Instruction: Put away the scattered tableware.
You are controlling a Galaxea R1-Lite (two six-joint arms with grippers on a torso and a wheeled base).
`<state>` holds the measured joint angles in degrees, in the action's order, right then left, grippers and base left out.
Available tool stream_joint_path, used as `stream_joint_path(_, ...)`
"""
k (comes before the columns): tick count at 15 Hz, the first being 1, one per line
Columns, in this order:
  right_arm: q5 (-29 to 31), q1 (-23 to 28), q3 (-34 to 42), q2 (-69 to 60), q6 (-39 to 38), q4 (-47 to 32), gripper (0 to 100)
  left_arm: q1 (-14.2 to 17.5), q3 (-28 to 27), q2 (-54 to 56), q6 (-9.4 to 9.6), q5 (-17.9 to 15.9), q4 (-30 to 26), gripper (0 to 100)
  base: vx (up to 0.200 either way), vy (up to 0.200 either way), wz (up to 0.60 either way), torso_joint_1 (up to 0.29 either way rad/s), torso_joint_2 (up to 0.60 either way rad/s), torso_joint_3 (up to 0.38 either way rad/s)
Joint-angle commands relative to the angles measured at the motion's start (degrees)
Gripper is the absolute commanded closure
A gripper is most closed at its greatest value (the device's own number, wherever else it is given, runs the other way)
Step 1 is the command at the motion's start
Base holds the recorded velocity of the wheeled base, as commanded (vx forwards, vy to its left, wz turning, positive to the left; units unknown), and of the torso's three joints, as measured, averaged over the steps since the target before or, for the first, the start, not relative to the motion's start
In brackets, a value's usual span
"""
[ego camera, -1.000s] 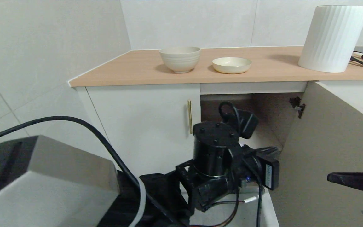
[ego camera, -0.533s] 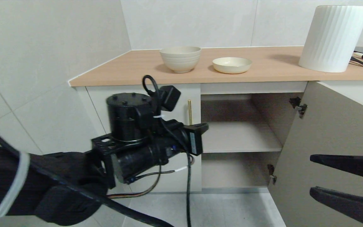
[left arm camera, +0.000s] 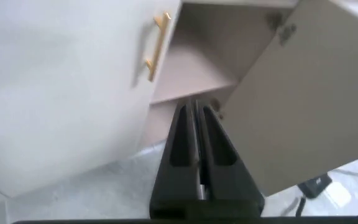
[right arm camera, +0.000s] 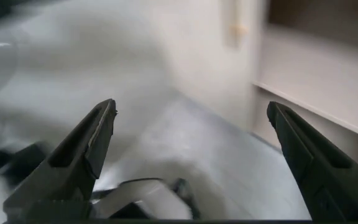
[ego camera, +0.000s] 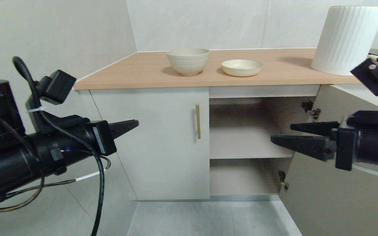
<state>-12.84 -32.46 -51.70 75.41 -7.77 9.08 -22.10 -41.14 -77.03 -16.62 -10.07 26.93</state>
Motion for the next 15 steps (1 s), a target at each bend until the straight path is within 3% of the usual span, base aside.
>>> stream_joint_path(1, 4.5, 0.4, -4.3, 6.8, -0.1, -2.4, 0, 1.8, -1.3, 4.0, -0.08, -0.6, -1.5, 0, 0.000, 0.000, 0.00, 0.000, 0.00, 0.000)
stream_joint_path(7, 11.5, 1.1, -4.5, 6.2, -0.6, -4.2, 0, 2.2, -2.5, 5.7, -0.35, -1.1, -1.8, 0, 0.000, 0.000, 0.00, 0.000, 0.00, 0.000)
stream_joint_path(15, 11.7, 1.1, -5.2, 2.5, -0.6, -9.4, 0, 2.2, -2.3, 5.7, -0.08, -1.2, -2.3, 0, 0.000, 0.000, 0.00, 0.000, 0.00, 0.000)
